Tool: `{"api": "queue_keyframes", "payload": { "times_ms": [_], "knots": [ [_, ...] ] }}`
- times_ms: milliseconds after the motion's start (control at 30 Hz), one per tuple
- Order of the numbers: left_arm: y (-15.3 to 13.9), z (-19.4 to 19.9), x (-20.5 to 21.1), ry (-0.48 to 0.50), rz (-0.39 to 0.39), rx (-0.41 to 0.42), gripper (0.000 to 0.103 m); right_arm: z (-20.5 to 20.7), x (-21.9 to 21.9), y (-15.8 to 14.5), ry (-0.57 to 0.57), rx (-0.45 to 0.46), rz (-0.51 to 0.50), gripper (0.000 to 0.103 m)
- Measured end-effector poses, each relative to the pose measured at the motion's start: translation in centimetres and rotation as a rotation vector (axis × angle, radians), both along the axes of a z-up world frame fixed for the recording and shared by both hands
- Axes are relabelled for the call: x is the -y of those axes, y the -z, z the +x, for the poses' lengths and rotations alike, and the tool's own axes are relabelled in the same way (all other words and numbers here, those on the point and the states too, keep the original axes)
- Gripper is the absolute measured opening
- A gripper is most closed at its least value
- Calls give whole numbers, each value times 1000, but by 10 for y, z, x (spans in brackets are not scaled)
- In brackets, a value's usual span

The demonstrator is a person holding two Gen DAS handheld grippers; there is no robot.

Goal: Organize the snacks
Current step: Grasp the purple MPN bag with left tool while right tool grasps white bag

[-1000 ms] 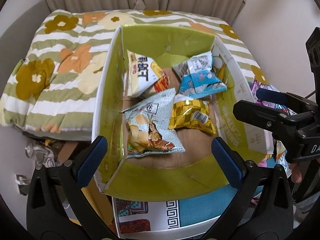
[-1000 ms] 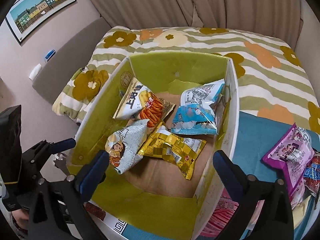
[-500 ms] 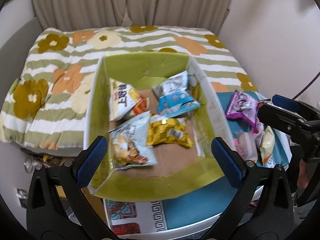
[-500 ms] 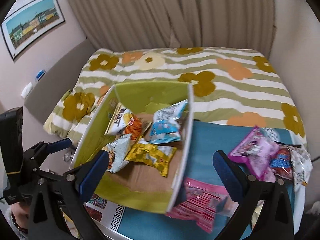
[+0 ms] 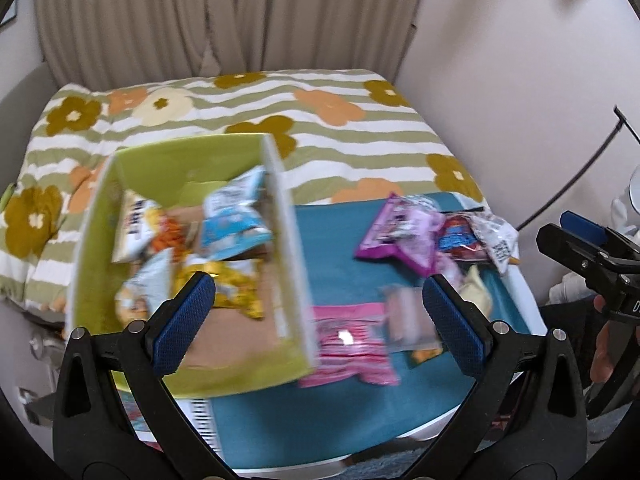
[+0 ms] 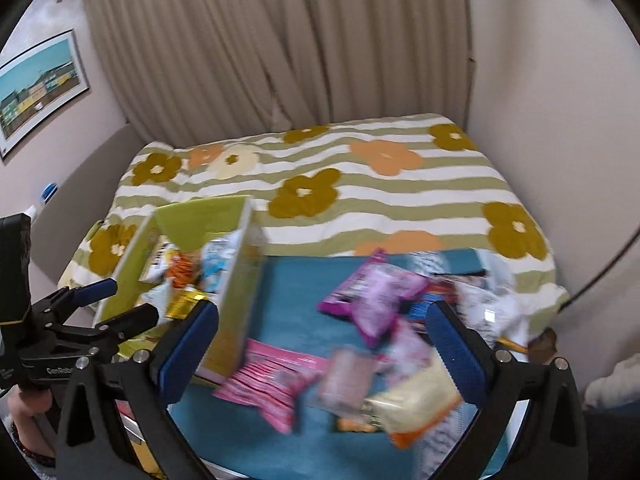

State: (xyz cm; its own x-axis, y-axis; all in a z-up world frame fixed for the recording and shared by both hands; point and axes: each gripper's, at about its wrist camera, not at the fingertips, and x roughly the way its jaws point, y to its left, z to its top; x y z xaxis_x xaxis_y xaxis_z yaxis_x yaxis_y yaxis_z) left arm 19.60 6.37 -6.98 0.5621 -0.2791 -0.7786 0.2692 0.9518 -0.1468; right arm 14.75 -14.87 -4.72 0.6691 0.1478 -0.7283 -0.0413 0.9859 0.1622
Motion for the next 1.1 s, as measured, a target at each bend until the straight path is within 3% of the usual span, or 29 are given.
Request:
{"api": "queue_keyframes", "payload": {
  "times_ms": [333, 567, 833, 1100],
  "knots": [
    [17, 15, 117, 43, 0, -25, 103, -14, 114, 16, 47, -26, -7, 103],
    [51, 49, 174, 102, 89, -80, 103, -5, 171, 49, 70, -71, 4, 103],
    [115, 98, 208, 169, 176, -194, 103, 18, 193, 100, 103, -160, 66, 103],
    [152, 127, 221, 220, 267, -237, 103, 49, 192, 129, 110, -212, 50, 103]
  ]
}}
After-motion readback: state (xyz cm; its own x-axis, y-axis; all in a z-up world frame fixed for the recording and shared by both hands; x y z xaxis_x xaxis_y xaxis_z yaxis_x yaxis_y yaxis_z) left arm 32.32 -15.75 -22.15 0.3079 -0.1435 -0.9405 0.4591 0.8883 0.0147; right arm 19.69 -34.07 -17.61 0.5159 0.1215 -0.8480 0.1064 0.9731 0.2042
